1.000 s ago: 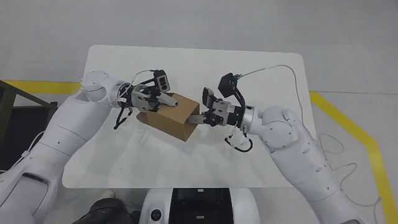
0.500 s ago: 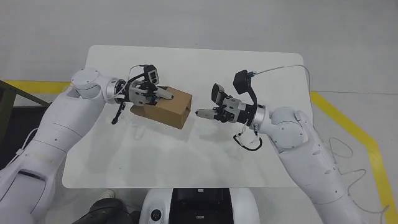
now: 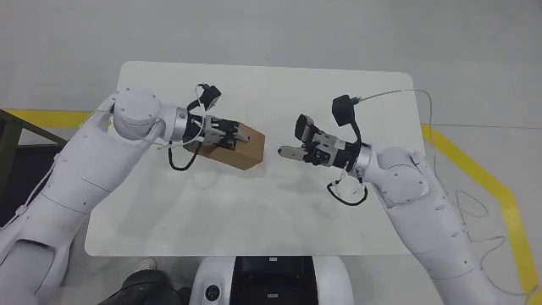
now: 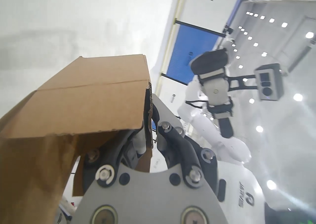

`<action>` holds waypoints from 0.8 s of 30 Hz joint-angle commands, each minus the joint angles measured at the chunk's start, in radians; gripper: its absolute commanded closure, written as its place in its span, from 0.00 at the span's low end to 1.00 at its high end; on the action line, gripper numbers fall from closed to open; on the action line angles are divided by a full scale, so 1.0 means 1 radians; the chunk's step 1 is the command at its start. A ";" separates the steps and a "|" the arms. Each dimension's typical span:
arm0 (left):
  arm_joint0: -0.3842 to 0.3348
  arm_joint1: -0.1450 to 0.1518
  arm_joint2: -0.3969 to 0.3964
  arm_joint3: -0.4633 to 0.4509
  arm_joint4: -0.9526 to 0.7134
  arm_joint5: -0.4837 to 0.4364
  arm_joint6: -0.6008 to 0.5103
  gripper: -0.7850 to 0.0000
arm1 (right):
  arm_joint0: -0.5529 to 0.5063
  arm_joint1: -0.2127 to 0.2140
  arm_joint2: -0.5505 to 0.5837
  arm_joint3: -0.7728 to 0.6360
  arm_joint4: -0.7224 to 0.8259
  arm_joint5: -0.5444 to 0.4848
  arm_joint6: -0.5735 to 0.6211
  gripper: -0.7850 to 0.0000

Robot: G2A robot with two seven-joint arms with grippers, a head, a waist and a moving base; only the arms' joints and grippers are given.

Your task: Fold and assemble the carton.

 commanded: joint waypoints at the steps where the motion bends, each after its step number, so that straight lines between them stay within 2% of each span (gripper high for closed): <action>1: -0.005 0.004 0.019 -0.046 0.106 0.077 -0.002 1.00 | -0.006 0.004 0.016 0.001 0.017 -0.004 0.003 0.00; 9: -0.054 -0.007 0.106 -0.113 0.288 0.269 -0.028 1.00 | -0.036 0.019 0.071 -0.005 0.064 -0.014 0.015 0.00; 13: -0.095 -0.029 0.163 -0.099 0.328 0.319 -0.023 1.00 | -0.047 0.024 0.083 -0.003 0.074 -0.015 0.013 0.00; 18: -0.133 -0.067 0.218 -0.076 0.339 0.347 0.054 1.00 | -0.054 0.027 0.085 0.006 0.077 -0.012 0.006 0.00; 19: -0.138 -0.073 0.223 -0.071 0.331 0.342 0.065 0.93 | -0.054 0.028 0.085 0.007 0.076 -0.011 0.004 0.00; 20: -0.140 -0.079 0.225 -0.066 0.316 0.327 0.076 0.67 | -0.055 0.028 0.085 0.009 0.075 -0.009 0.000 0.00; 21: -0.141 -0.084 0.222 -0.060 0.298 0.312 0.087 0.26 | -0.055 0.028 0.084 0.010 0.073 -0.008 -0.003 0.00; 22: -0.140 -0.088 0.217 -0.055 0.279 0.298 0.097 0.00 | -0.055 0.029 0.083 0.011 0.071 -0.007 -0.005 0.00; 24: -0.133 -0.092 0.198 -0.050 0.229 0.267 0.116 0.00 | -0.054 0.029 0.081 0.012 0.069 -0.004 -0.007 0.00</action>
